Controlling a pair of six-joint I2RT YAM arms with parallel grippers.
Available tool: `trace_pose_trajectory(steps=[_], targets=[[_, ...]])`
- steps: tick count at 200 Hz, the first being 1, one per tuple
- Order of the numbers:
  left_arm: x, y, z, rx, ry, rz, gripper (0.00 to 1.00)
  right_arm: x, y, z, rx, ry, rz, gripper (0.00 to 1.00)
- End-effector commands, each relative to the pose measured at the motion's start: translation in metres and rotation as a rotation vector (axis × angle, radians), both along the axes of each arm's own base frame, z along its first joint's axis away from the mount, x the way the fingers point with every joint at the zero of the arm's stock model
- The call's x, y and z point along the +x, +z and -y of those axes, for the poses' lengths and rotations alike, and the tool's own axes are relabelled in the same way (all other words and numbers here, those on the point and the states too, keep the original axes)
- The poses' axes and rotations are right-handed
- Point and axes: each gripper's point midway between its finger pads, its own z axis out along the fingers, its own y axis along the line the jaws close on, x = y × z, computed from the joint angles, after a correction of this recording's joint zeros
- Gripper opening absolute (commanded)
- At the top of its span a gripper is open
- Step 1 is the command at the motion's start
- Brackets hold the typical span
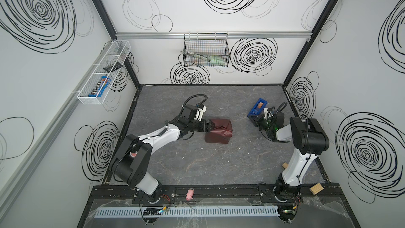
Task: Wrap a gift box in wrapping paper
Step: Tear off the tape with the cutter, then wrap the gift box with the wrapping paper.
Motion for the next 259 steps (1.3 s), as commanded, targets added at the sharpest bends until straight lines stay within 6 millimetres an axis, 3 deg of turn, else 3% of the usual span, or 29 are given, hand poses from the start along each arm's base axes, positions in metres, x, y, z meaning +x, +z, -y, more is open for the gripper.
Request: trace_pose_trajectory(steps=[1,43,84,108,153,189,225,259], targets=[[-0.026,-0.053,-0.027,0.173,0.021,-0.146,0.78,-0.009,-0.016,-0.008,-0.014,-0.034,-0.076,0.0],[-0.027,-0.054,-0.027,0.174,0.019,-0.149,0.77,-0.01,-0.02,-0.018,-0.057,-0.059,-0.084,0.0],[-0.027,-0.052,-0.027,0.171,0.019,-0.146,0.78,-0.01,-0.016,-0.04,-0.062,-0.022,-0.071,0.0],[-0.027,-0.052,-0.027,0.172,0.018,-0.145,0.78,-0.016,0.008,-0.049,-0.065,0.01,-0.009,0.0],[-0.026,-0.051,-0.025,0.163,0.018,-0.144,0.78,-0.043,0.084,-0.059,-0.127,0.118,0.173,0.0],[-0.027,-0.052,-0.027,0.17,0.026,-0.146,0.78,-0.069,0.141,-0.096,-0.094,0.37,0.279,0.0],[-0.027,-0.053,-0.029,0.177,0.037,-0.143,0.78,-0.106,0.167,-0.142,-0.053,0.6,0.352,0.0],[-0.028,-0.052,-0.032,0.183,0.043,-0.14,0.78,-0.131,0.175,-0.179,-0.033,0.76,0.316,0.0]])
